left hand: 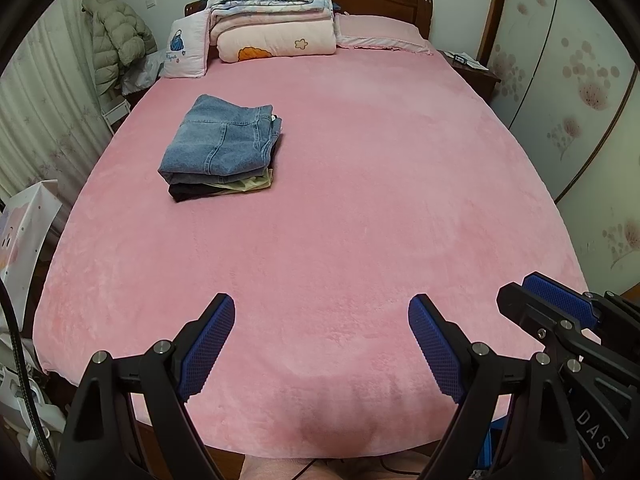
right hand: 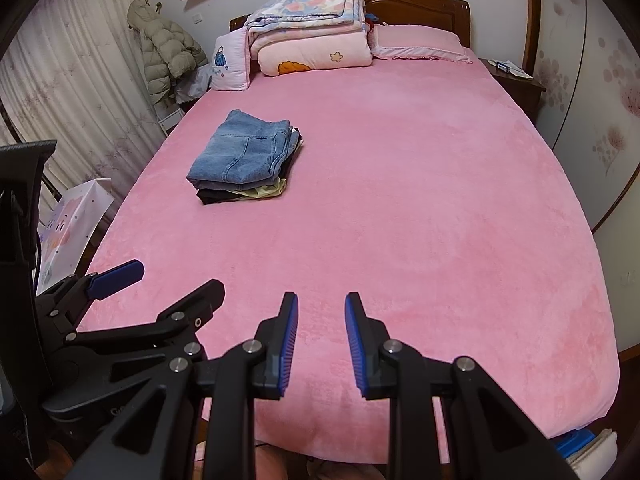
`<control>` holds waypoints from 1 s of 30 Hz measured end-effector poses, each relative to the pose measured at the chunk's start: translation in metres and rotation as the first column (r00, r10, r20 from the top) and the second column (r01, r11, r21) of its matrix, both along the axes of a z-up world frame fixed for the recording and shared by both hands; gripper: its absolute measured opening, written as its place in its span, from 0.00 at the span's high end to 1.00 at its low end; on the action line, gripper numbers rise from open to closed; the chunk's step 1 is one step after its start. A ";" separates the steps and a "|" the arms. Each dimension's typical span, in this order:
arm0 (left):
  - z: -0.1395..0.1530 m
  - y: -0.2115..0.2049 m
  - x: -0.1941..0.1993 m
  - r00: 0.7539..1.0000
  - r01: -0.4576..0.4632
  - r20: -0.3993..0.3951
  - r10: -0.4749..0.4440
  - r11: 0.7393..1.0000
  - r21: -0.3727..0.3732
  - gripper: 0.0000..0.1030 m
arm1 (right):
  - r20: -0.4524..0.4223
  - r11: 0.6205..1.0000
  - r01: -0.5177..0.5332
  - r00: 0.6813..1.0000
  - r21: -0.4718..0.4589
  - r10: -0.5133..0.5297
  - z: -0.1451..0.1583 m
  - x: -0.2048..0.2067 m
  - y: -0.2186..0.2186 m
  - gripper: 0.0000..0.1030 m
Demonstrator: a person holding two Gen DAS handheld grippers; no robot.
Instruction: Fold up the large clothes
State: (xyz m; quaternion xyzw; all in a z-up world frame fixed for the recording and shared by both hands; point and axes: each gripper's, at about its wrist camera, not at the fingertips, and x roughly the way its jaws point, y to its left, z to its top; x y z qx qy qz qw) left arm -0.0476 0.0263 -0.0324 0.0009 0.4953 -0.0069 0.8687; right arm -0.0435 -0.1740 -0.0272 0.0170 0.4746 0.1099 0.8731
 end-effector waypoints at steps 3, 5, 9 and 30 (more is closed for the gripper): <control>-0.001 -0.001 0.002 1.000 0.000 -0.001 0.000 1.000 -0.001 0.15 | 0.000 1.000 0.000 1.000 0.000 0.000 0.000 0.000 0.000 0.76; -0.001 0.000 0.002 1.000 0.000 0.000 0.000 1.000 -0.001 0.15 | 0.000 1.000 0.000 1.000 0.001 0.000 0.000 -0.001 0.000 0.76; -0.003 -0.001 0.002 1.000 -0.002 -0.001 0.002 1.000 -0.003 0.15 | -0.001 1.000 0.001 1.000 0.000 -0.001 0.000 0.000 0.000 0.76; -0.005 -0.004 0.003 1.000 -0.005 -0.007 0.005 1.000 0.002 0.15 | -0.002 1.000 0.005 1.000 0.005 -0.005 0.000 0.000 0.001 0.76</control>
